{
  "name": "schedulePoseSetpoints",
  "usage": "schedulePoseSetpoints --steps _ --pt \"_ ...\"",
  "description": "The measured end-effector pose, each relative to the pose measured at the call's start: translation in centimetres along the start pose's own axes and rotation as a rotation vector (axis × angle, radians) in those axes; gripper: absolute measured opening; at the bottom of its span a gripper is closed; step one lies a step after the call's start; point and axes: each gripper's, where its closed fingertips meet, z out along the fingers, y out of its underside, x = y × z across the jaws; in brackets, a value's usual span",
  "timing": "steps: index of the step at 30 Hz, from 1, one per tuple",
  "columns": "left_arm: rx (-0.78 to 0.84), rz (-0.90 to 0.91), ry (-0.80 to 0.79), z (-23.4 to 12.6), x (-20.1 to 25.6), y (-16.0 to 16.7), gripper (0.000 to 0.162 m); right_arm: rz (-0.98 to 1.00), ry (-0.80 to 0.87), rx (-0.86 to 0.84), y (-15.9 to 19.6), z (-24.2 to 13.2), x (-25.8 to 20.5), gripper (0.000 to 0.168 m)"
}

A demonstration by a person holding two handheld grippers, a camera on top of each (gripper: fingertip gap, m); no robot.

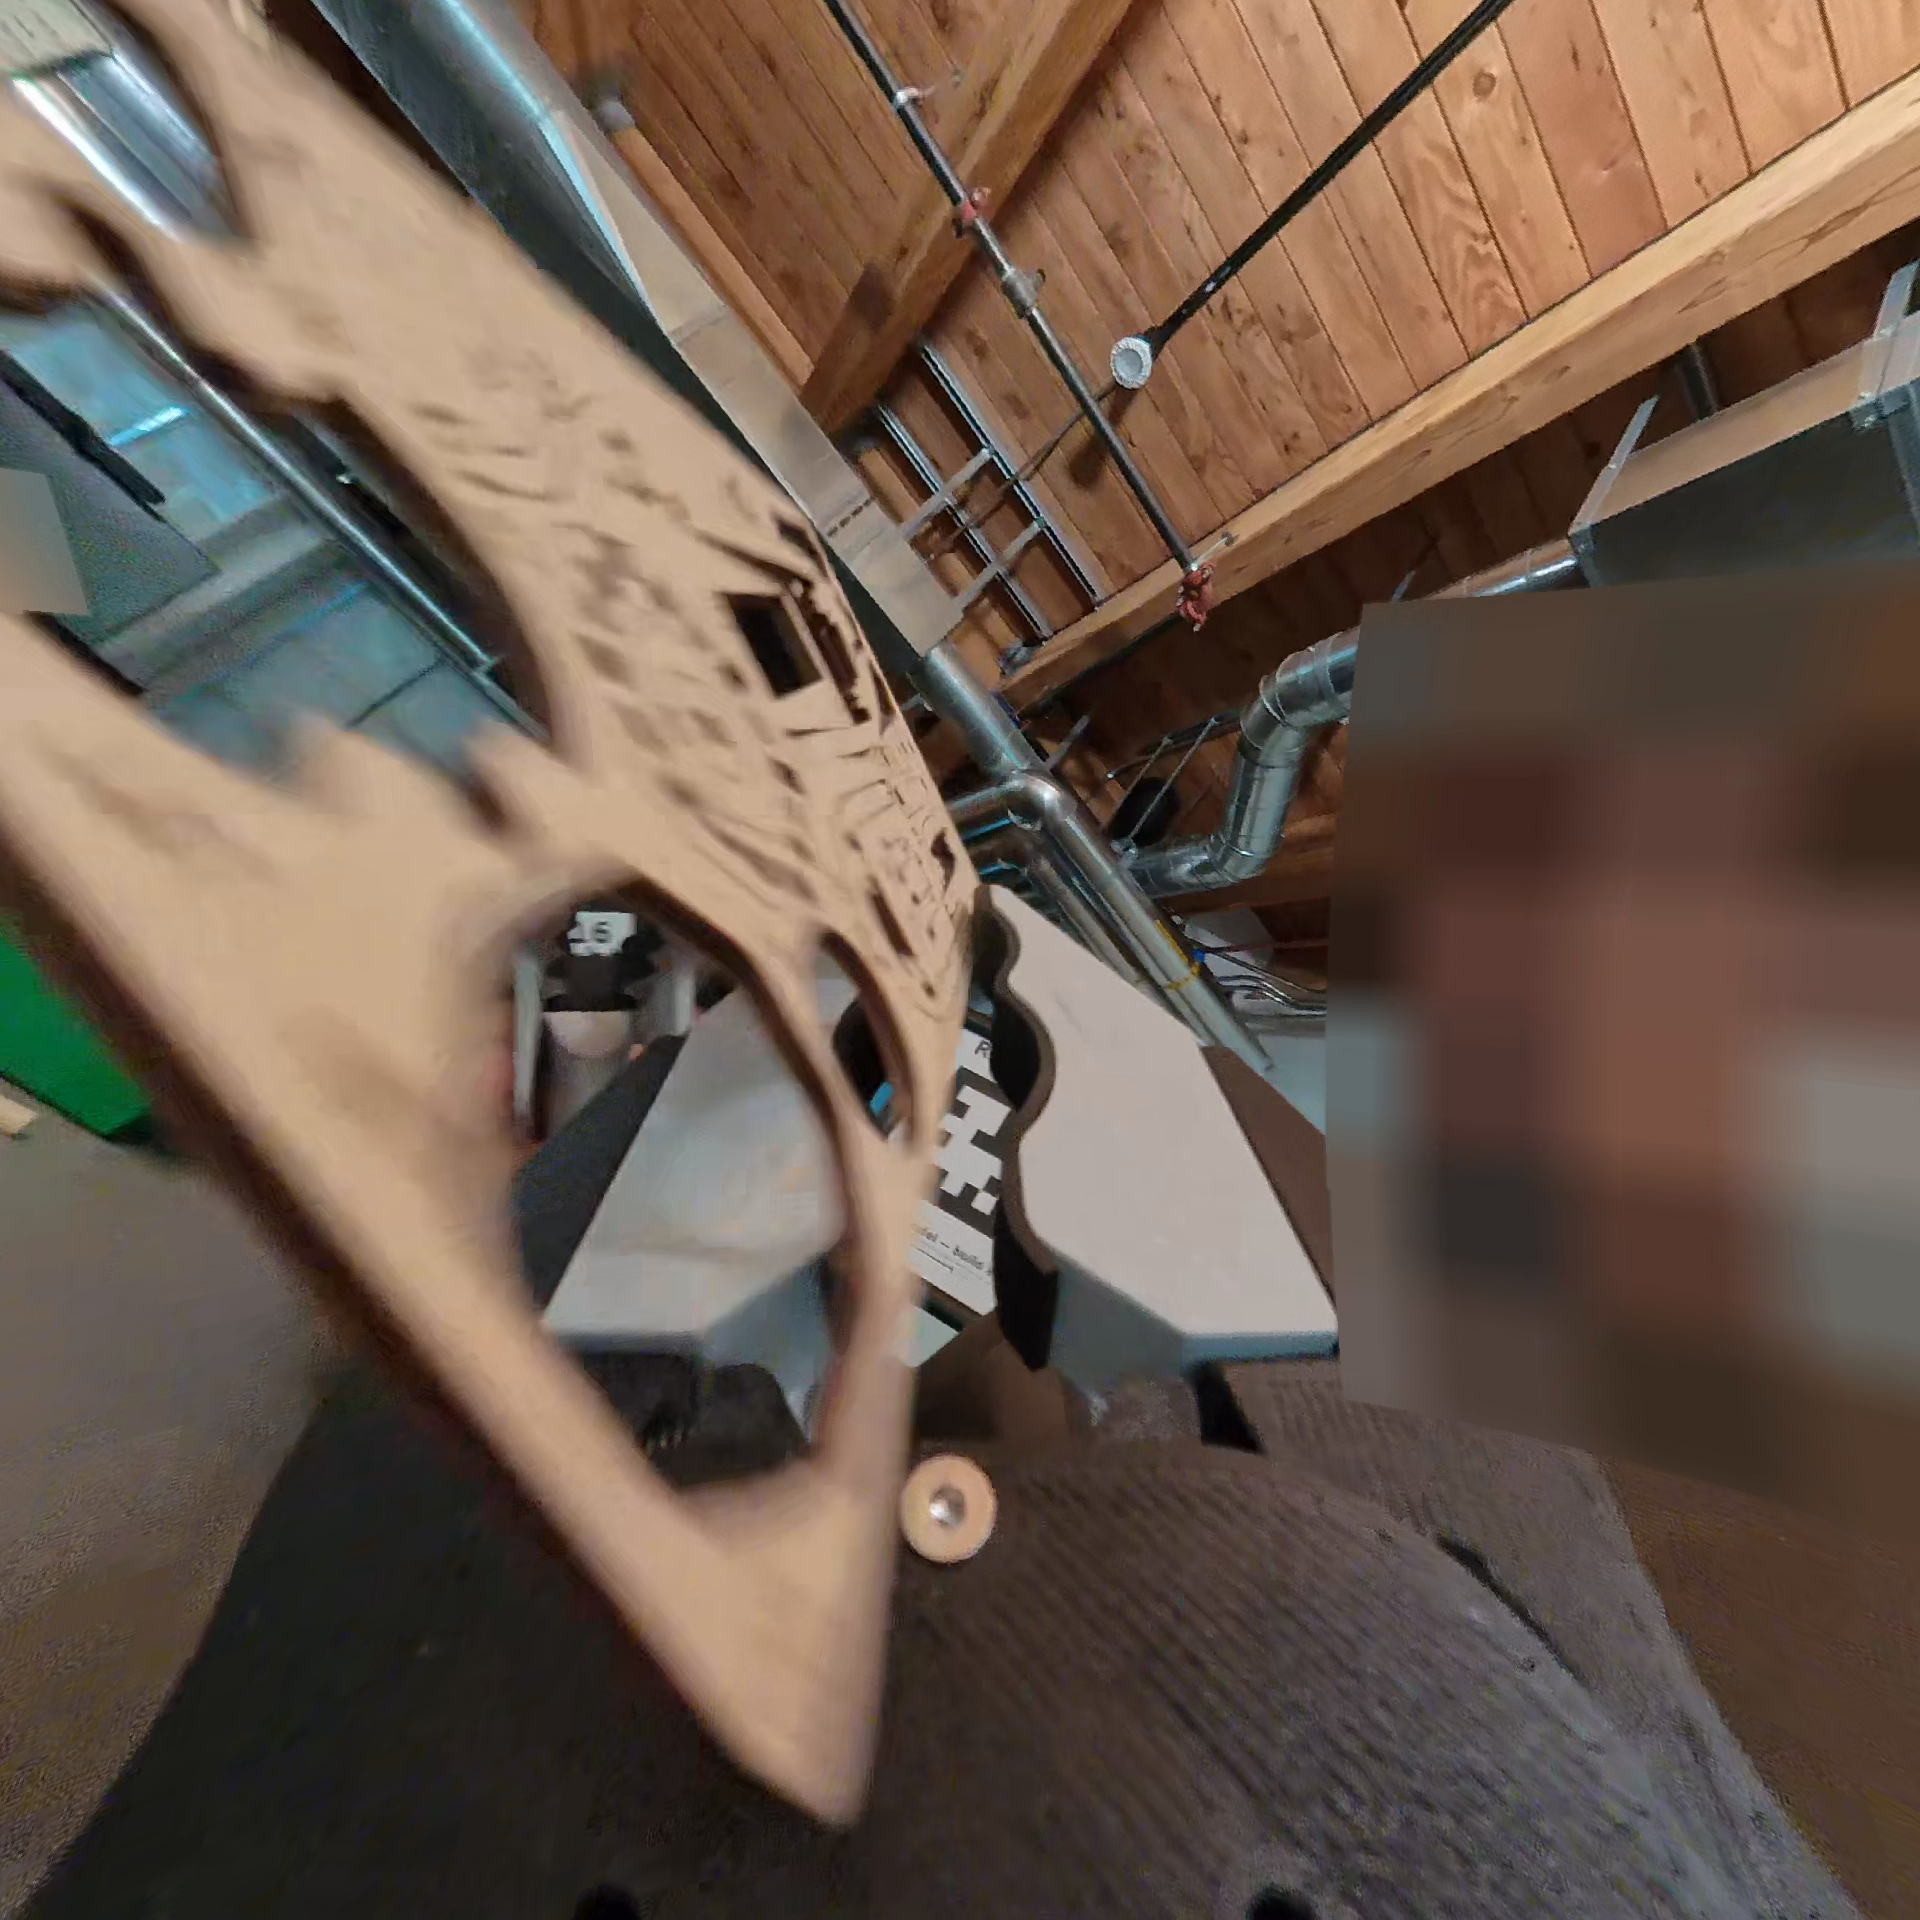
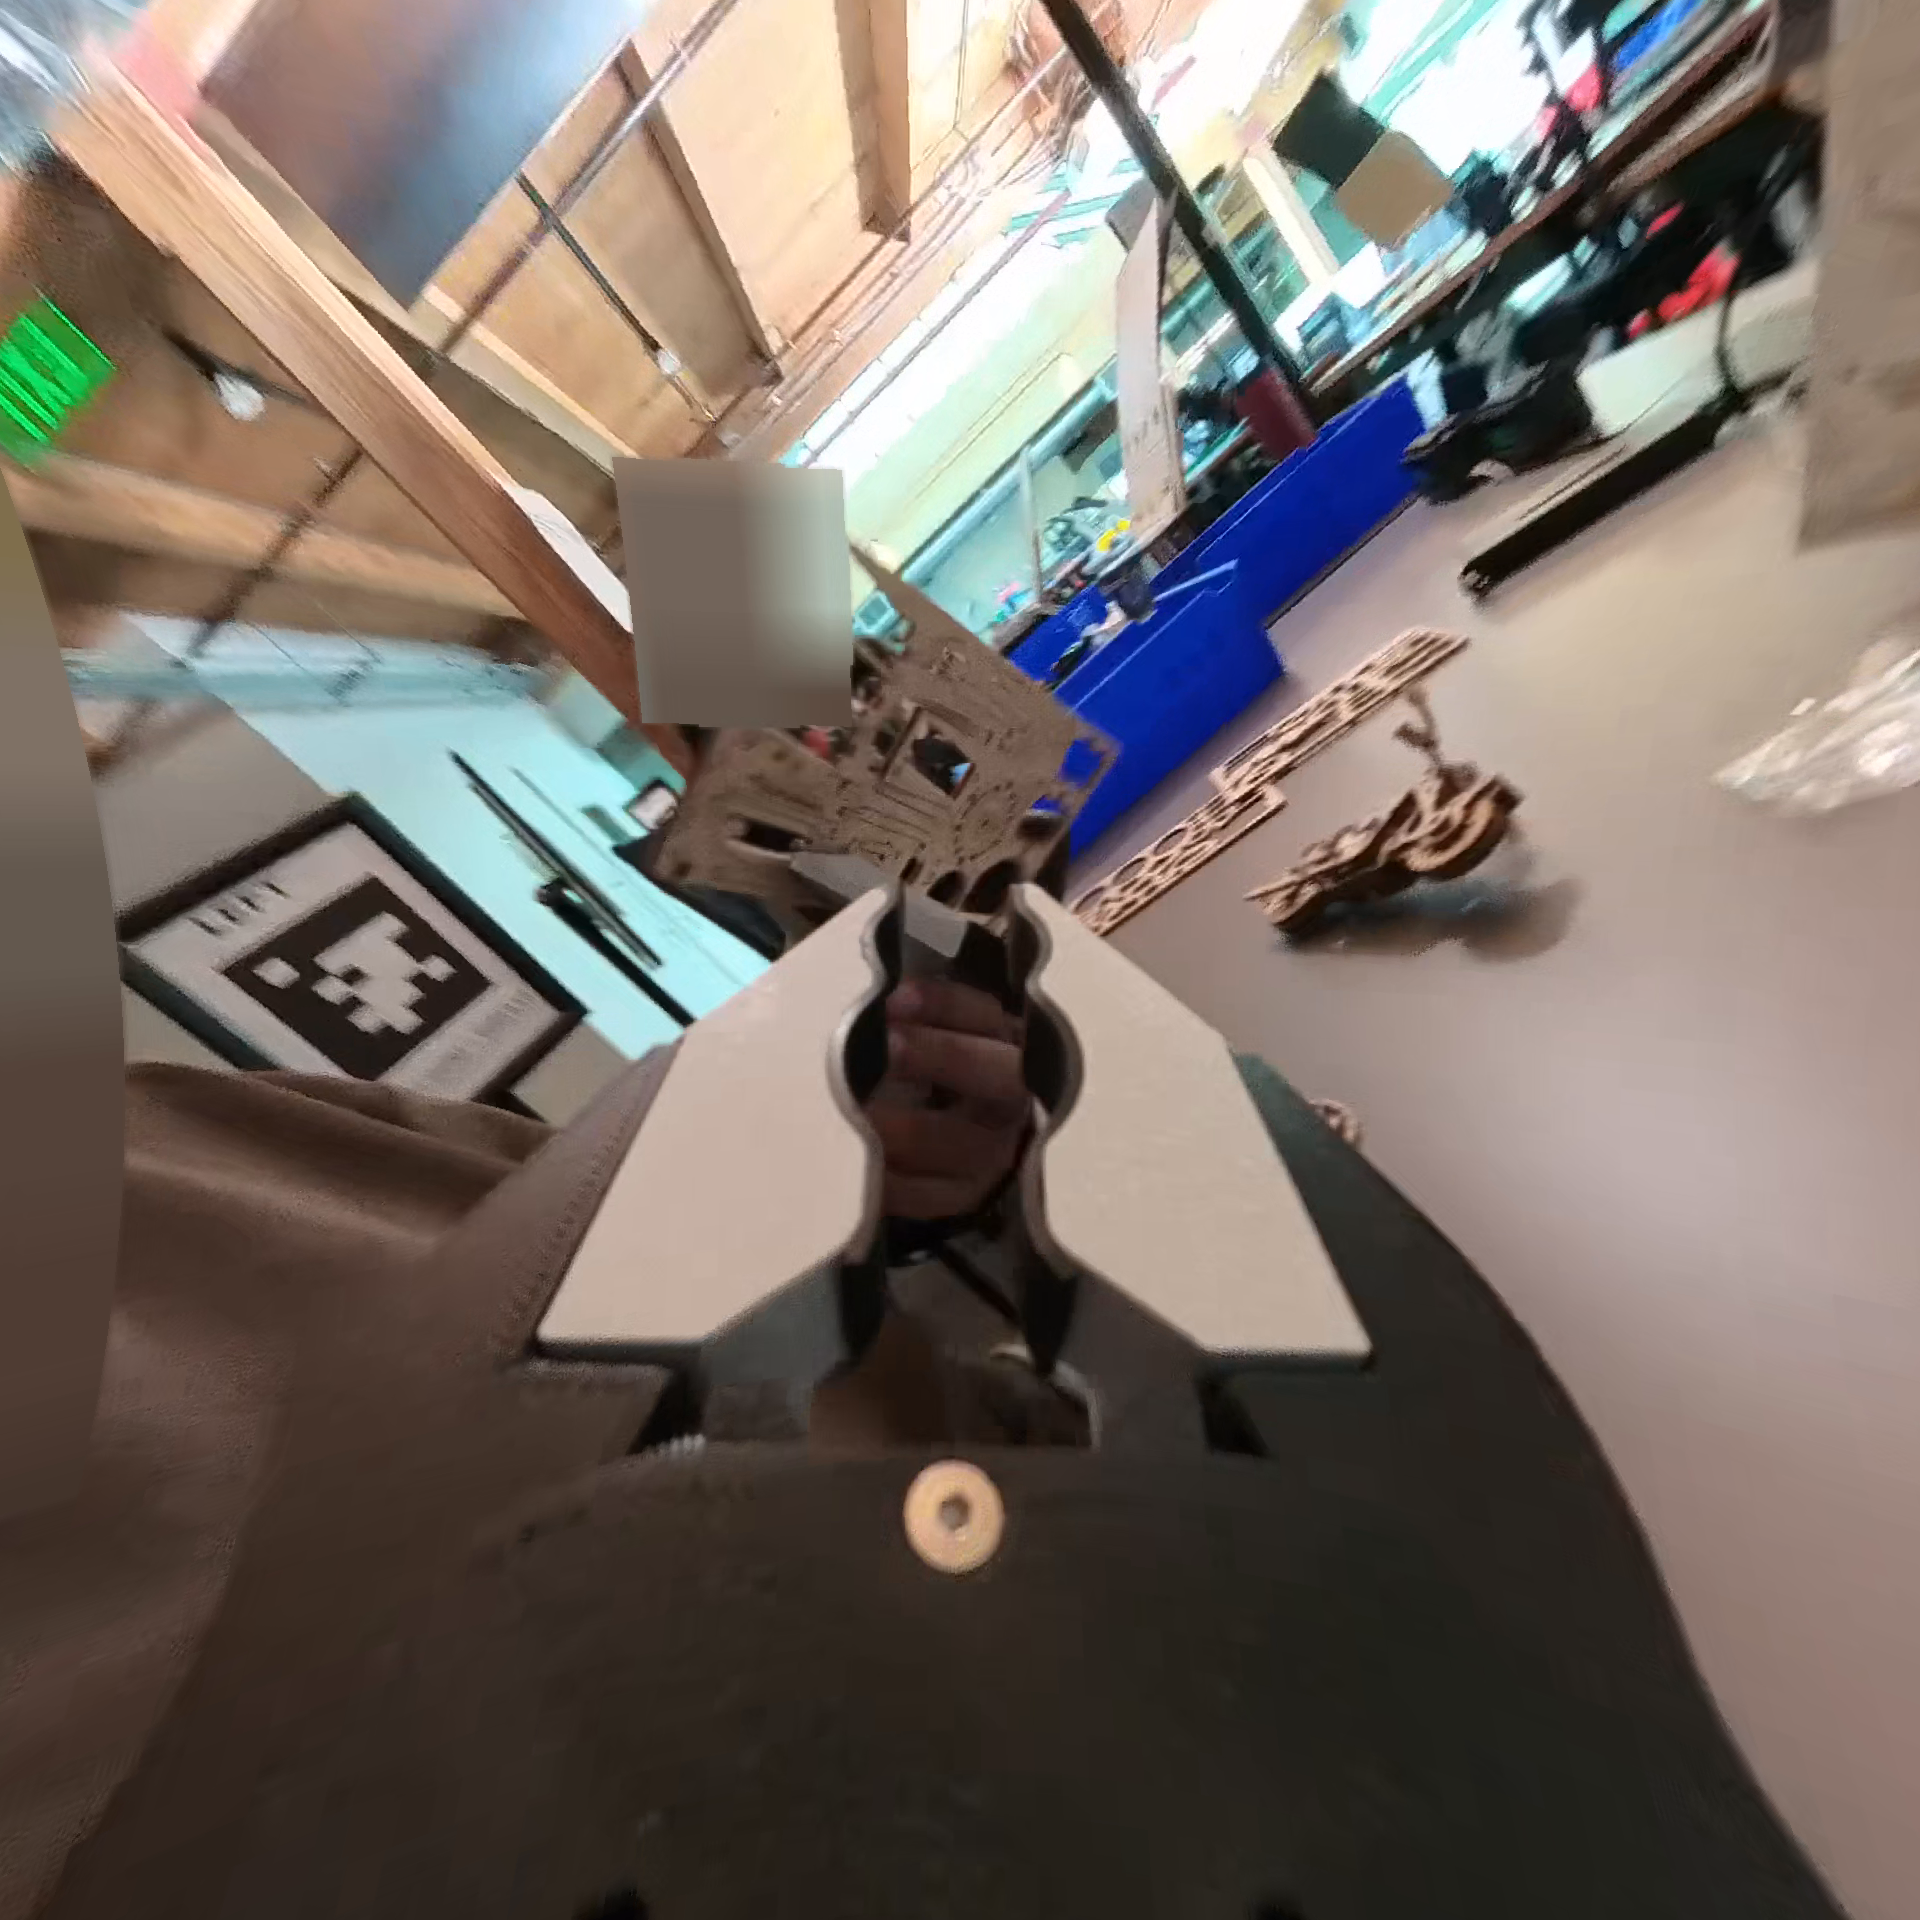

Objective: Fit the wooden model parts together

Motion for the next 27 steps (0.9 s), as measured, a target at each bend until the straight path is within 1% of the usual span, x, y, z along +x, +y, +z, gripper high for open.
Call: schedulePoseSetpoints --steps 1,2,4,6,8,10,13,16,19,21,23,25,27 --pt "0.001 0.017 -0.025 -0.1 -0.3 -0.2 0.001 -0.043 0.011 0.010 -0.3 0.0 -0.3 0.020" --pt "-0.004 0.049 -0.052 -0.2 -0.5 -0.3 0.000 -0.071 0.012 0.018 -0.5 0.0 -0.7 0.019" --pt "-0.018 0.105 -0.125 -0.6 -1.3 -0.8 0.000 -0.100 0.000 0.030 -0.8 0.0 -1.5 0.015" --pt "-0.002 0.146 -0.197 -1.1 -1.9 -1.8 0.000 -0.111 0.000 0.031 -0.8 0.1 -1.8 0.016" --pt "0.026 0.161 -0.256 -1.8 -2.4 -2.8 0.000 -0.136 0.018 0.038 -0.9 0.0 -1.7 0.015" --pt "0.021 0.178 -0.351 -2.3 -3.6 -3.0 0.000 -0.199 0.055 0.045 -1.1 -0.1 -1.5 0.017" --pt "-0.063 0.214 -0.458 -2.3 -5.0 -2.0 0.000 -0.392 0.174 -0.002 -0.9 0.0 -1.0 0.022" --pt "-0.196 0.316 -0.567 -1.9 -6.3 0.0 0.000 -0.651 0.337 -0.062 -0.7 0.0 -0.4 0.028" --pt "-0.290 0.405 -0.652 -1.9 -7.5 1.6 0.000 -0.962 0.434 -0.065 -0.6 0.5 -1.8 0.029" --pt "-0.343 0.443 -0.679 -1.8 -8.0 2.5 0.000 -1.119 0.483 -0.117 0.3 1.3 -2.3 0.030" --pt "-0.391 0.484 -0.697 -1.6 -8.4 3.5 0.000 -1.190 0.530 -0.165 1.2 2.0 -2.1 0.035" --pt "-0.433 0.525 -0.700 -1.3 -8.5 4.4 0.000 -1.214 0.554 -0.178 1.7 2.5 -2.0 0.041" --pt "-0.467 0.563 -0.704 -1.1 -8.5 5.0 0.000 -1.215 0.579 -0.168 1.6 2.6 -2.0 0.042"
